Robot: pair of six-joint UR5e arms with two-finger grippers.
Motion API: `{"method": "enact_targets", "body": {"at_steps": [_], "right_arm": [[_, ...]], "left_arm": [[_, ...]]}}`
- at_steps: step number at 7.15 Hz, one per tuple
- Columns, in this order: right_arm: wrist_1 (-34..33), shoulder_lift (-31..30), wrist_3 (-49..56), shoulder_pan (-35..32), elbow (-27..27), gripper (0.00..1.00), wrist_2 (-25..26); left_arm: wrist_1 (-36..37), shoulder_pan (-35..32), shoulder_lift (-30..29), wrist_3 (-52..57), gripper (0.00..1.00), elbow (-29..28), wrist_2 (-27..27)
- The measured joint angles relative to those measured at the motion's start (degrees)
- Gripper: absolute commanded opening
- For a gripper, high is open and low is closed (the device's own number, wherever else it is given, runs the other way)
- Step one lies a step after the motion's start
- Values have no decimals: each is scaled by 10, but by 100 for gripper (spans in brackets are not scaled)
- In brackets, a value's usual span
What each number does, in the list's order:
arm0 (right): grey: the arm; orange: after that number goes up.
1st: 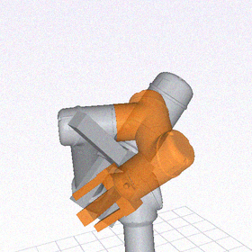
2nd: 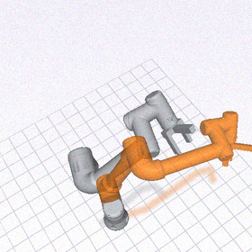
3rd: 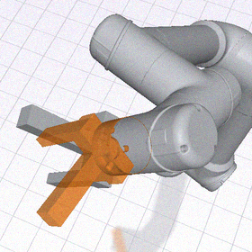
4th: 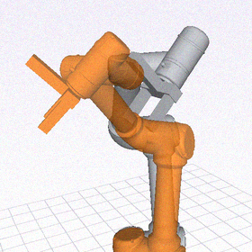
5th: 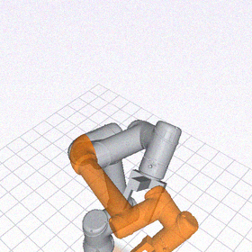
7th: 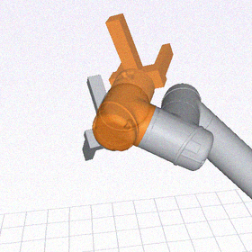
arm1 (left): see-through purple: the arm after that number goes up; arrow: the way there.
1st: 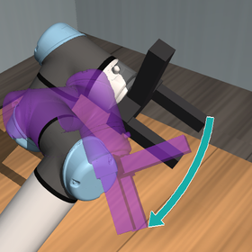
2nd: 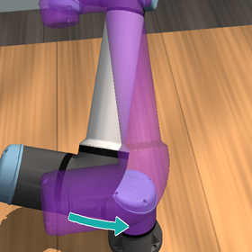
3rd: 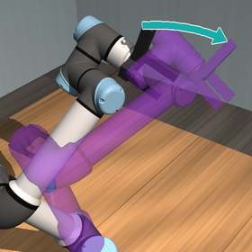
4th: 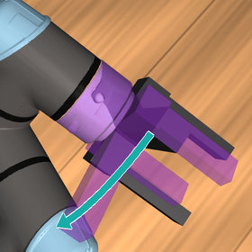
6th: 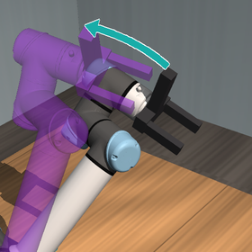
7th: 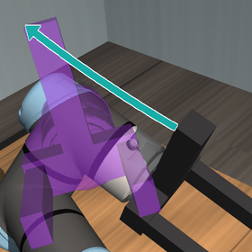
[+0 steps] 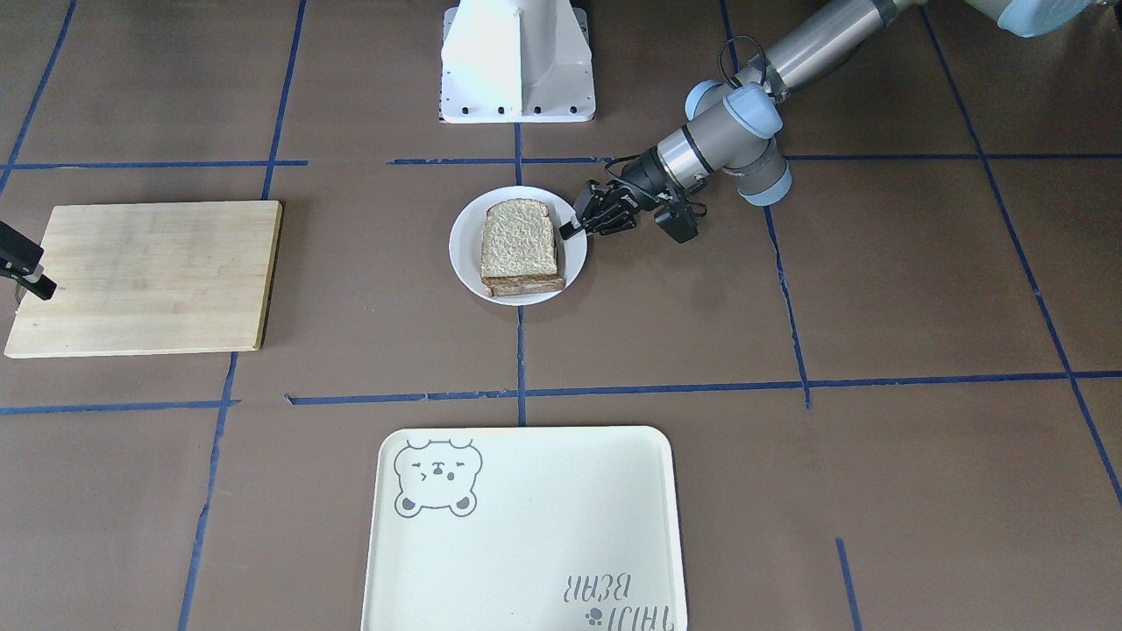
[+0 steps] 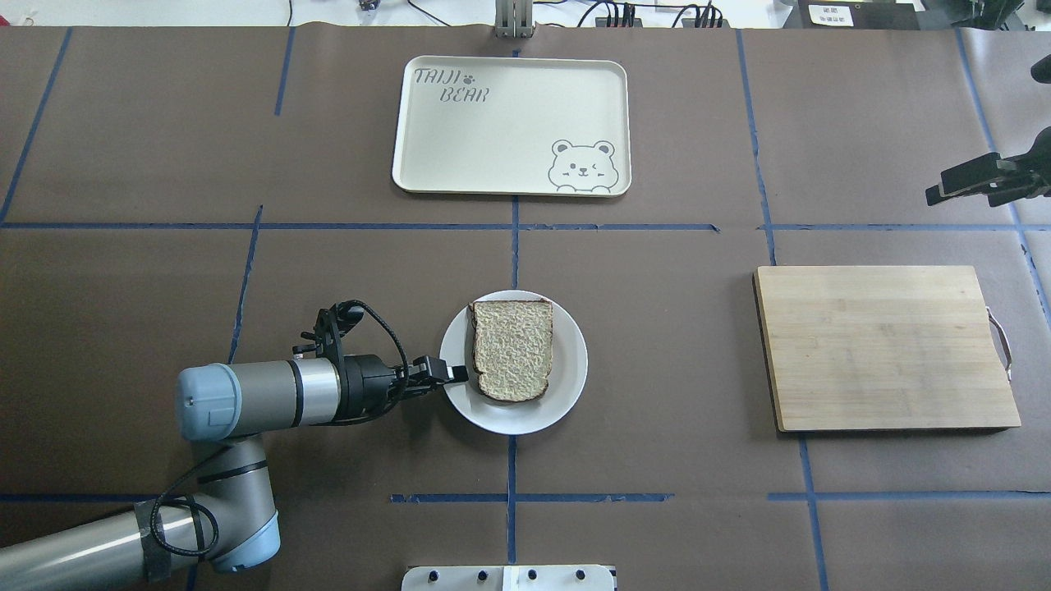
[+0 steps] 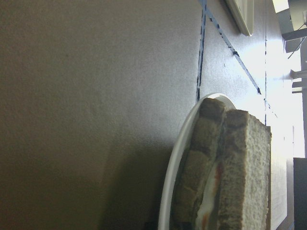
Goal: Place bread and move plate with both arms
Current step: 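Lower the left gripper to the plate rim and grip it, then slide the plate with the left gripper onto the cream bear tray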
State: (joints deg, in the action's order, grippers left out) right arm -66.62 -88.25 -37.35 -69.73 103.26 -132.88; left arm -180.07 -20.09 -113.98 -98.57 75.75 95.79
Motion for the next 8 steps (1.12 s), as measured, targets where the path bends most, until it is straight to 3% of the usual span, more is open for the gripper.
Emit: {"method": "enact_targets", "body": {"at_steps": [5, 8], "right_arm": [[1, -3, 0, -1, 1, 100, 0], [3, -15, 0, -1, 11, 100, 0]], "left_arm": [[-29, -5, -10, -53, 0, 5, -41], [-1, -47, -40, -95, 0, 2, -66]]}}
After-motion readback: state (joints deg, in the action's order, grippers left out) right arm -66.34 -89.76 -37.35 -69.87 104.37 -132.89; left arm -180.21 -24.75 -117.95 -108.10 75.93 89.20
